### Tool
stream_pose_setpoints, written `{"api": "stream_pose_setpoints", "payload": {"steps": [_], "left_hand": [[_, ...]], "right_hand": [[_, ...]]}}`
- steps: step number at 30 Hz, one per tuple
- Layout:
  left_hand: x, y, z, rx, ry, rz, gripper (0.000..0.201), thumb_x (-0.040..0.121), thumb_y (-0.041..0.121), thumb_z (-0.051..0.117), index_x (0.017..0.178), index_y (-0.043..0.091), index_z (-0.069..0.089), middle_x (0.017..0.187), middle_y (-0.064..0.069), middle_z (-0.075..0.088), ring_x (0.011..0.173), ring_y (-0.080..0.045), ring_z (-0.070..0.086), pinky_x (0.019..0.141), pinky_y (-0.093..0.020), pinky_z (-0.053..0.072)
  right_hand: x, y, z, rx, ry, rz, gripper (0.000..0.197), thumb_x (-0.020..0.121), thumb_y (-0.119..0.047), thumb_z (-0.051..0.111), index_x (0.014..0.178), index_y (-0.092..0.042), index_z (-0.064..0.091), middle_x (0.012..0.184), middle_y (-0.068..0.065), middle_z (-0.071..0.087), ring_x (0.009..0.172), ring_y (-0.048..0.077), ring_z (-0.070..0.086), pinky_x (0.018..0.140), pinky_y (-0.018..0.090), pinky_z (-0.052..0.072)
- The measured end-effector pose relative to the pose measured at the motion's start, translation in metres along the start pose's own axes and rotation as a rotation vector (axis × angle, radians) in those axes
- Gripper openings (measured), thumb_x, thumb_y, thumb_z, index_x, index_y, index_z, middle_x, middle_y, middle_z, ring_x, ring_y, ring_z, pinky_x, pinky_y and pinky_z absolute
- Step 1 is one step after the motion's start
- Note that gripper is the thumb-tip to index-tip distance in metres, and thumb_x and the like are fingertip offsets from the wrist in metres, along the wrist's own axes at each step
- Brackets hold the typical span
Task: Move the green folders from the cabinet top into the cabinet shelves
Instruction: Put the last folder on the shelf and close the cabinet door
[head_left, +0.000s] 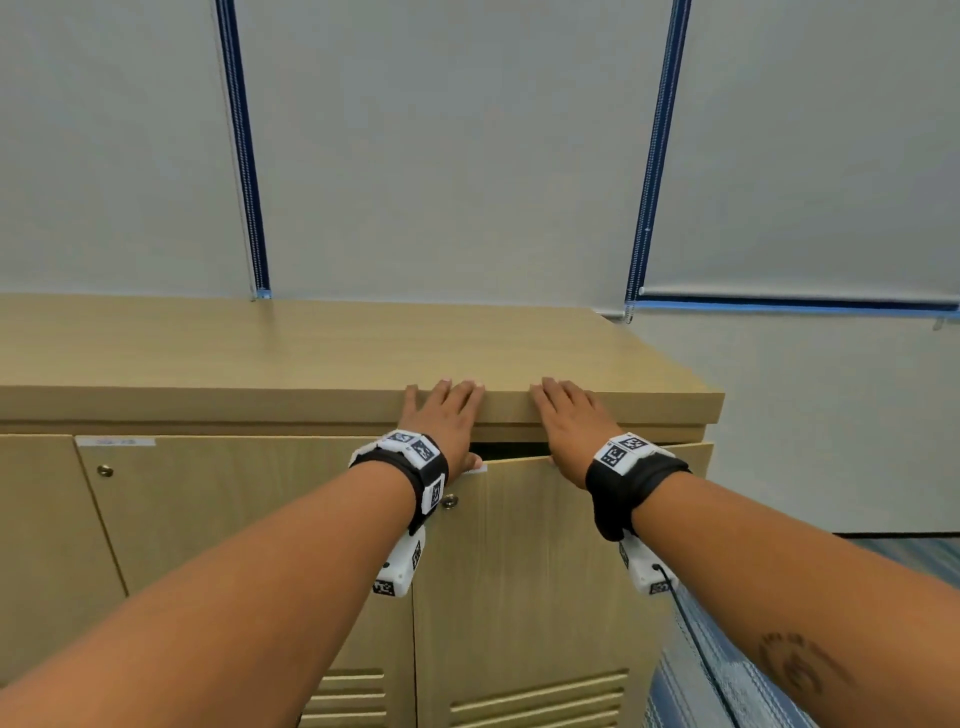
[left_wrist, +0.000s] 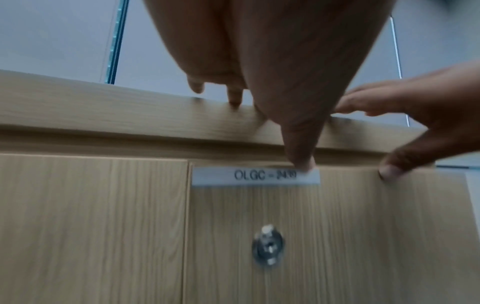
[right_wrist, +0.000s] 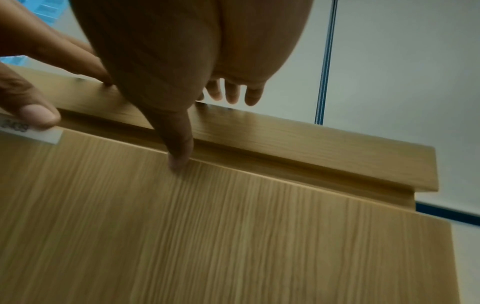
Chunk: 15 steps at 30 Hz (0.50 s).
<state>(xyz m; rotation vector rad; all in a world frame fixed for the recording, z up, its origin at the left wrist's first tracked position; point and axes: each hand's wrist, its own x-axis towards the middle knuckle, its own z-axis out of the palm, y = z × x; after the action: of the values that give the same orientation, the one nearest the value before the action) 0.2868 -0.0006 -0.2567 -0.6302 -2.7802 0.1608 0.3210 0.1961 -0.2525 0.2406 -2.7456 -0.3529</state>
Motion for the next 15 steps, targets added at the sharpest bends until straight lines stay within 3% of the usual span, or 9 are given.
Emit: {"api": "stream_pose_setpoints", "payload": {"steps": [4, 9, 15], "left_hand": [[0.006, 0.006, 0.009, 0.009, 0.145, -0.021, 0.087, 0.086, 0.043, 0.062, 0.150, 0.019, 0.009, 0.155, -0.002, 0.021, 0.143, -0.027, 0.018, 0.118, -0.051, 0.012], [0.010, 0.000, 0.026, 0.121, 0.239, 0.014, 0.086, 0.076, 0.015, 0.062, 0.147, 0.018, 0.016, 0.145, -0.002, 0.031, 0.132, -0.029, 0.031, 0.115, -0.049, 0.019], [0.014, -0.004, 0.035, 0.109, 0.305, 0.018, 0.087, 0.063, 0.014, 0.069, 0.138, 0.022, 0.024, 0.136, -0.001, 0.041, 0.121, -0.027, 0.040, 0.105, -0.042, 0.029]], "right_hand": [[0.011, 0.004, 0.012, 0.025, 0.083, -0.001, 0.077, 0.084, -0.016, 0.059, 0.149, -0.011, 0.018, 0.150, 0.010, 0.030, 0.133, 0.031, 0.032, 0.113, 0.043, 0.026], [0.018, 0.005, 0.026, 0.017, 0.178, 0.021, 0.068, 0.081, -0.012, 0.053, 0.145, -0.016, 0.028, 0.143, 0.007, 0.039, 0.124, 0.032, 0.040, 0.107, 0.044, 0.030], [0.019, 0.006, 0.037, 0.021, 0.191, 0.054, 0.080, 0.070, -0.009, 0.060, 0.144, -0.019, 0.032, 0.140, 0.005, 0.042, 0.121, 0.031, 0.042, 0.102, 0.045, 0.028]]}}
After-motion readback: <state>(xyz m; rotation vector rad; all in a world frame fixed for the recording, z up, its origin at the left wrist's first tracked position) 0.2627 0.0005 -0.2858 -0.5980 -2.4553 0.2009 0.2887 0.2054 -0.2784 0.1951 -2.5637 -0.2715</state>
